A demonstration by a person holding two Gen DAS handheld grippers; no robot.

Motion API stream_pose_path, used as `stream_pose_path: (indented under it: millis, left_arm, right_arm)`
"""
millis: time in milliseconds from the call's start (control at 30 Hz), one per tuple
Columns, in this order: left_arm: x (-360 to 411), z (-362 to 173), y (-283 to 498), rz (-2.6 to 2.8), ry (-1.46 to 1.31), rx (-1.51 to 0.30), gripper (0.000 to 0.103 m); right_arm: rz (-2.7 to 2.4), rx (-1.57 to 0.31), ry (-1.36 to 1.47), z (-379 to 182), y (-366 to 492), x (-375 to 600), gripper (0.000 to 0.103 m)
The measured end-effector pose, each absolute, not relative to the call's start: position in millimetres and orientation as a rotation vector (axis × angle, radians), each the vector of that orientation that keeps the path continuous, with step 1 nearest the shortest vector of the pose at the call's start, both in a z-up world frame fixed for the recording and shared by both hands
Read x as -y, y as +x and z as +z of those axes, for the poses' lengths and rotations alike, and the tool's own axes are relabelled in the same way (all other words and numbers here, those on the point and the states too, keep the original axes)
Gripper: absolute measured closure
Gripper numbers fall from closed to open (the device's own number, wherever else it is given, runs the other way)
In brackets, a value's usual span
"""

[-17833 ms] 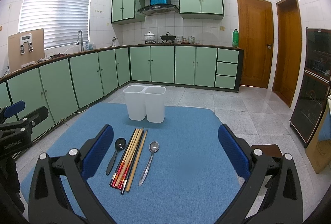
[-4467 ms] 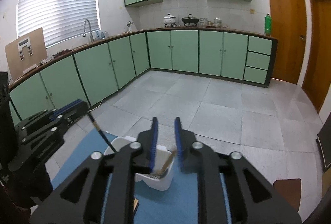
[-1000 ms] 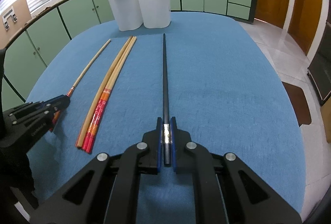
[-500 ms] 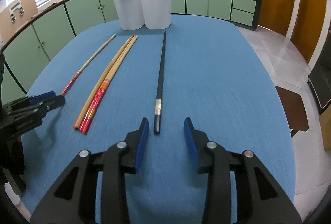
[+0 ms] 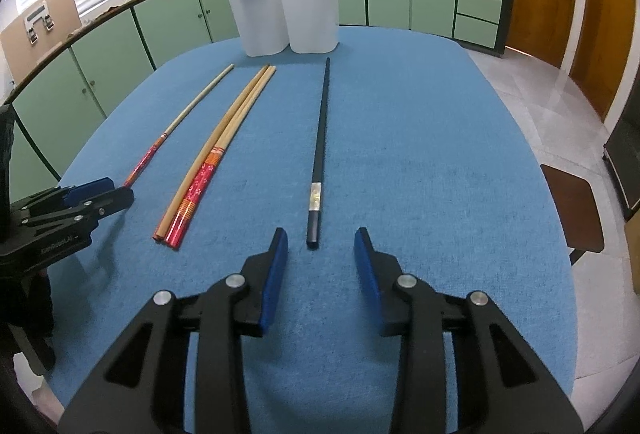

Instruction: Organize utensils

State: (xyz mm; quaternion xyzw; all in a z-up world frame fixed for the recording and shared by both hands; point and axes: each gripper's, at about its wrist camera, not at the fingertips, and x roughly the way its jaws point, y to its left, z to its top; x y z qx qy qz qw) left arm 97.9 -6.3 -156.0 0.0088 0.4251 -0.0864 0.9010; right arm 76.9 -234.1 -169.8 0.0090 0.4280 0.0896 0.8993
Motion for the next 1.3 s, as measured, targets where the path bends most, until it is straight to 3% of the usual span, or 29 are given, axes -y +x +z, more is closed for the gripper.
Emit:
stream_pose_path:
  millis: [167,300,533,800,1300]
  left_arm:
    - [9.7,-156.4,99.4,-0.162,0.023,-0.881,0.058]
    - [12.6,-156.5,102.0,-0.153,0.024,-0.882,0.062]
    - [24.4,-156.4,103.0,-0.16,0.059,-0.88,0.095]
    - [23.6,-143.5,96.9,-0.163,0.05,-0.873,0.097]
    - [7.0,-21.7,88.4,-0.196,0.044,-0.634,0.097]
  right_arm:
    - [0.182,-0.891,0.019,-170.2,78.1,233.4,0.082]
    - [0.184,-0.894,-0.006,-171.5,79.6,227.9,0.085]
    - [0.184,-0.896,-0.024,-172.7,83.6,222.1,0.097]
    - [0.184,-0.85,-0.015,-156.2,79.1,227.7,0.097]
    - [0.228,-0.612,0.03,-47.5,86.3,247.0,0.097]
